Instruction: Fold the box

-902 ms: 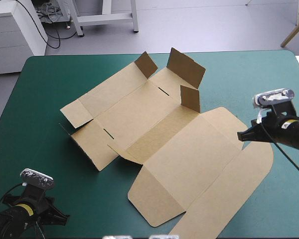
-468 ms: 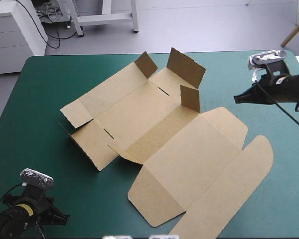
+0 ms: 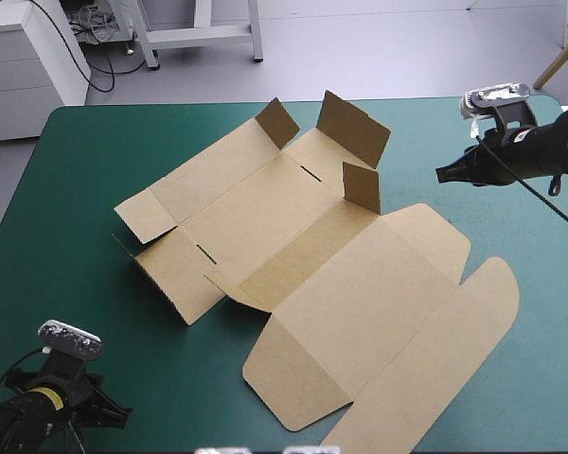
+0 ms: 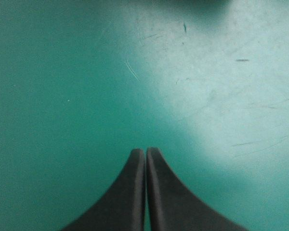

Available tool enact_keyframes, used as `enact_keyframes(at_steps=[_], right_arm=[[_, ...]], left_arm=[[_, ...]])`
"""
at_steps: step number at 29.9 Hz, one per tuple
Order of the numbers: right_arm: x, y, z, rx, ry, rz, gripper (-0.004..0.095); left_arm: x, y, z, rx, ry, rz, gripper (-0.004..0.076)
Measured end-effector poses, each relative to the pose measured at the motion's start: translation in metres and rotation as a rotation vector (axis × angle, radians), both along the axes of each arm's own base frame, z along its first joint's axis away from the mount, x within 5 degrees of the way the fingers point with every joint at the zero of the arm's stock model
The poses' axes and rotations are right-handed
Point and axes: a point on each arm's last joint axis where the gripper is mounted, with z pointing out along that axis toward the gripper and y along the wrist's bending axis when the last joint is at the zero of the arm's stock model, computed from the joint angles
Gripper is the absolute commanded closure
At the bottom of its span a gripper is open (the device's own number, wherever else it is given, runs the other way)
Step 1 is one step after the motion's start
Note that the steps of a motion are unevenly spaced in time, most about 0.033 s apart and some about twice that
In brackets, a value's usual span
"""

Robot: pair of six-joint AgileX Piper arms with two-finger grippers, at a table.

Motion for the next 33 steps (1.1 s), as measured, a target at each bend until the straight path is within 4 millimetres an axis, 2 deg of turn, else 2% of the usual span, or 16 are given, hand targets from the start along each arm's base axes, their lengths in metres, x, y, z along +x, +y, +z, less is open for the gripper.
enact_keyframes(at_steps=[3,6,16,22,29,33], right_arm=[[0.0,0.005,0.0,0.001,0.0,0.016,0.0255],[-0.001,0.013,0.0,0.002,0.001,0.041,0.014],[-0.001,0.02,0.001,0.018,-0.013,0.061,0.019],[0.005,0.021,0.006,-0.01,-0.081,0.108,0.0199],[0.033,0.027,0.016,0.0,-0.129,0.156,0.0209],[0.057,0.044,0.005,-0.02,-0.118,0.229,0.0211]], left_arm=[[0.0,0.0,0.0,0.0,0.0,0.0,0.0734],[0.0,0.0,0.0,0.0,0.0,0.0,0.0734],[0.0,0.0,0.0,0.0,0.0,0.0,0.0734],[0.0,0.0,0.0,0.0,0.0,0.0,0.0734],[0.0,0.0,0.0,0.0,0.0,-0.001,0.0734],[0.0,0.0,0.0,0.001,0.0,-0.002,0.0734]])
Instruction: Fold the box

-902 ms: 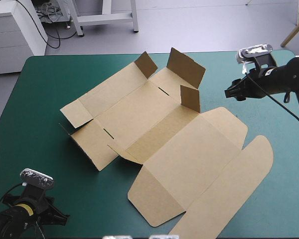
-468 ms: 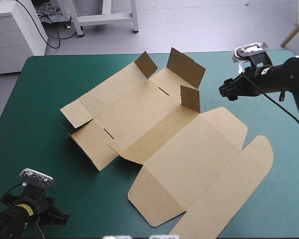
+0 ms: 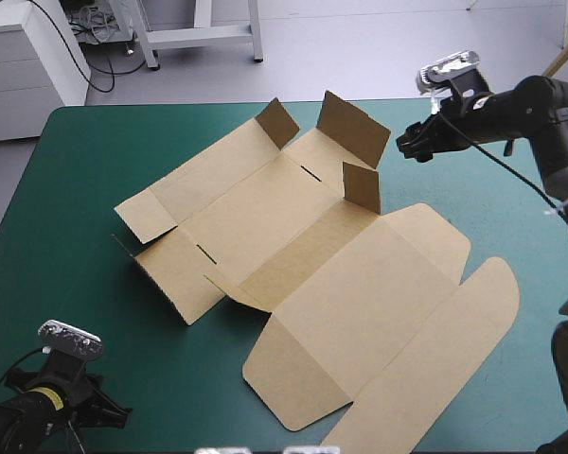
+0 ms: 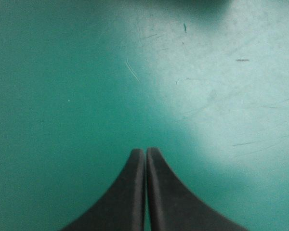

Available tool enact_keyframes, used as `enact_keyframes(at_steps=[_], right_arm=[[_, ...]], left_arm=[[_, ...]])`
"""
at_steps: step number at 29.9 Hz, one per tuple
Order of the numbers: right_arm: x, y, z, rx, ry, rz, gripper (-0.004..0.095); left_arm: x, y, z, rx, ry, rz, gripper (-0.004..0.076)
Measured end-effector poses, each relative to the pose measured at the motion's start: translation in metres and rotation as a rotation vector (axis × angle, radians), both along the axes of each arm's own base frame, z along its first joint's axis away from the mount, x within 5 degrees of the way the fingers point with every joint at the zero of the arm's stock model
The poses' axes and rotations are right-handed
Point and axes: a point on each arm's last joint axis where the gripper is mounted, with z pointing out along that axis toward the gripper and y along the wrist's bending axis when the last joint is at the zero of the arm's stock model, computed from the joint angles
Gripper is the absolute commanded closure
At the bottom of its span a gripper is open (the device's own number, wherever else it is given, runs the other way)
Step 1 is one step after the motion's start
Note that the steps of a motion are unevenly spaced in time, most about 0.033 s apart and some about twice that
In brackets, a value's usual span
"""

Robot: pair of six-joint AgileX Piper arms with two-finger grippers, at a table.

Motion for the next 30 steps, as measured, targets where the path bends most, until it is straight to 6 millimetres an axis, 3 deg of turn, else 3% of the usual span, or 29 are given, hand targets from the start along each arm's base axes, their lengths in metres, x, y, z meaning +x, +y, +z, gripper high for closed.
enact_keyframes(at_steps=[4,8,16,24,30], right_arm=[[0.024,0.032,-0.023,-0.058,0.032,0.086,0.0211],[0.046,0.055,-0.059,-0.141,0.1,0.138,0.0211],[0.07,0.067,-0.114,-0.174,0.228,0.163,0.0224],[0.077,0.071,-0.137,-0.167,0.278,0.187,0.0279],[0.08,0.073,-0.14,-0.142,0.262,0.184,0.0348]], left_arm=[[0.0,0.0,0.0,0.001,0.0,-0.001,0.0734],[0.0,0.0,0.0,0.001,0.0,-0.001,0.0734],[0.0,0.0,0.0,0.001,0.0,-0.001,0.0734],[0.0,0.0,0.0,0.001,0.0,-0.001,0.0734],[0.0,0.0,0.0,0.001,0.0,-0.001,0.0734]])
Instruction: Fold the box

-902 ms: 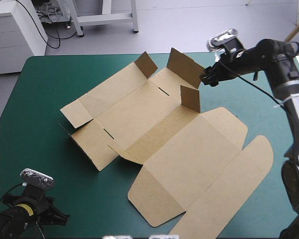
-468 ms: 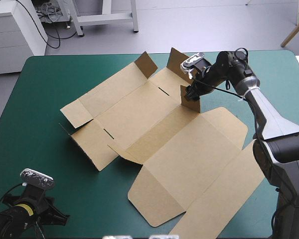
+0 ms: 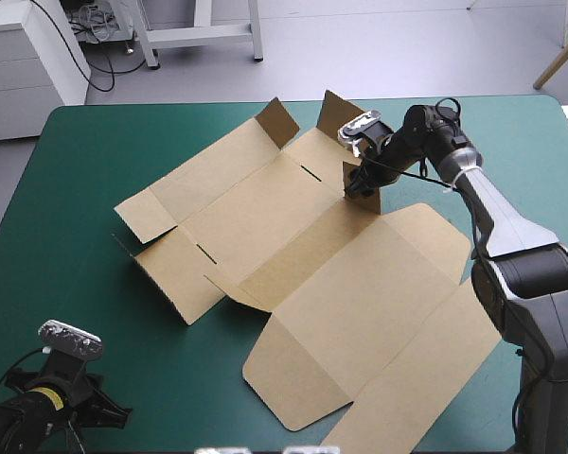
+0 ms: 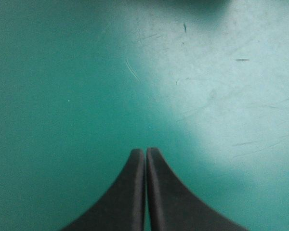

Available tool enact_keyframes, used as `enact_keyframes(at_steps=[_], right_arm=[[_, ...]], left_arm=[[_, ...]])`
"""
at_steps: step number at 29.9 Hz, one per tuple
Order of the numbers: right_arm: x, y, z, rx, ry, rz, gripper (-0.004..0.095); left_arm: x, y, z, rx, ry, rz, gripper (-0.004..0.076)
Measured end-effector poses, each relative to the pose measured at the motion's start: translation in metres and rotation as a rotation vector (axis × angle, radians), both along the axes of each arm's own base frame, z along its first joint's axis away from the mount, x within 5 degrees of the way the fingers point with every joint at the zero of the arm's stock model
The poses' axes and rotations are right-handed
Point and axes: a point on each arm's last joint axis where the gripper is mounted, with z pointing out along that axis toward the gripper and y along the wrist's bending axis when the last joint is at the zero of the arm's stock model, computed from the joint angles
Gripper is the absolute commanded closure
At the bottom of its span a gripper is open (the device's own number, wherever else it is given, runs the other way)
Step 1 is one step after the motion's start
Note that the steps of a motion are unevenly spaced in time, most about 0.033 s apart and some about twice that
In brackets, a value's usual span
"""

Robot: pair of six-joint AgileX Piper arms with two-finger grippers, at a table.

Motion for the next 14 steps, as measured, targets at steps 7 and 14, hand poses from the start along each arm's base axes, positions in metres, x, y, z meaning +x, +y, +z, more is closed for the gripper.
enact_keyframes(at_steps=[7,14], right_arm=[[0.006,0.003,-0.014,0.0,0.008,-0.003,0.0442],[0.01,0.002,-0.025,-0.006,0.027,-0.005,0.091]], left_arm=[[0.0,0.0,0.0,0.0,0.0,0.0,0.0734],[0.0,0.0,0.0,0.0,0.0,0.0,0.0734]])
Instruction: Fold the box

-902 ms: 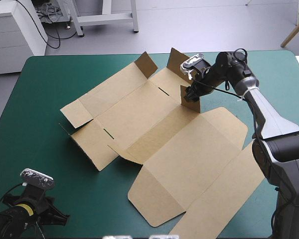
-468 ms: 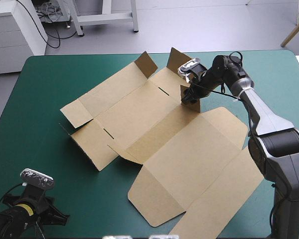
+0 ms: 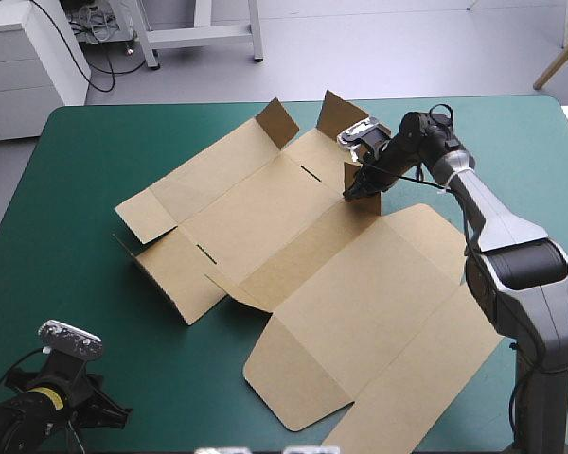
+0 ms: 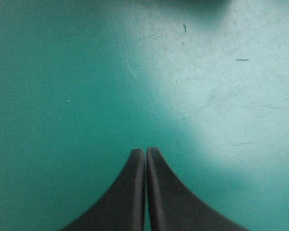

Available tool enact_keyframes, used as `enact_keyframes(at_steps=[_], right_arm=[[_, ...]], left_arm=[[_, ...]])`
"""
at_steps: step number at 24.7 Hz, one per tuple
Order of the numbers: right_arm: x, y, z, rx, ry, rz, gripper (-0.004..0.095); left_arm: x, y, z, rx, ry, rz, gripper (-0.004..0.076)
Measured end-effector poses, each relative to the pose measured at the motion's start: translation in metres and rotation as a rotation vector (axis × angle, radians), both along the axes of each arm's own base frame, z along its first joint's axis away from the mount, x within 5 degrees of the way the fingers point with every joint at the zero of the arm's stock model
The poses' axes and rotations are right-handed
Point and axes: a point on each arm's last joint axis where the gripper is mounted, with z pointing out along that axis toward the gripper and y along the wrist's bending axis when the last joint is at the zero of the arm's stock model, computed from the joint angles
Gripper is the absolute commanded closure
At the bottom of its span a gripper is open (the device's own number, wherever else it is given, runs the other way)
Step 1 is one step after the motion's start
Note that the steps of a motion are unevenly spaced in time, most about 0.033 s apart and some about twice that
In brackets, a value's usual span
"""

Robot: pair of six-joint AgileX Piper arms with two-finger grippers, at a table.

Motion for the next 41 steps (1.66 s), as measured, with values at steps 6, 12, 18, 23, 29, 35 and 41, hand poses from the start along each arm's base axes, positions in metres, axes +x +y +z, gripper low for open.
enact_keyframes(at_steps=[6,12,18,23,29,35,41], right_arm=[[-0.002,0.003,0.0,0.013,0.019,0.008,0.0927],[-0.002,0.003,0.0,0.004,0.01,0.036,0.0927],[-0.003,0.003,0.0,-0.02,-0.014,0.104,0.0927],[-0.003,0.004,0.001,-0.024,-0.035,0.177,0.0927],[-0.002,0.02,0.01,-0.045,-0.125,0.329,0.0927],[-0.011,0.068,0.036,-0.006,-0.284,0.543,0.0928],[-0.025,0.115,0.037,0.038,-0.391,0.758,0.0928]], left_arm=[[0.0,0.0,0.0,0.0,0.0,0.0,0.0734],[0.0,0.0,0.001,-0.002,-0.001,0.0,0.0734],[-0.004,-0.004,0.059,-0.077,-0.127,-0.006,0.0734],[-0.009,-0.003,0.101,-0.104,-0.273,-0.01,0.0734],[-0.012,-0.003,0.112,-0.119,-0.311,-0.012,0.0734],[-0.011,-0.005,0.113,-0.15,-0.326,-0.02,0.0734],[-0.011,-0.007,0.114,-0.17,-0.336,-0.025,0.0734]])
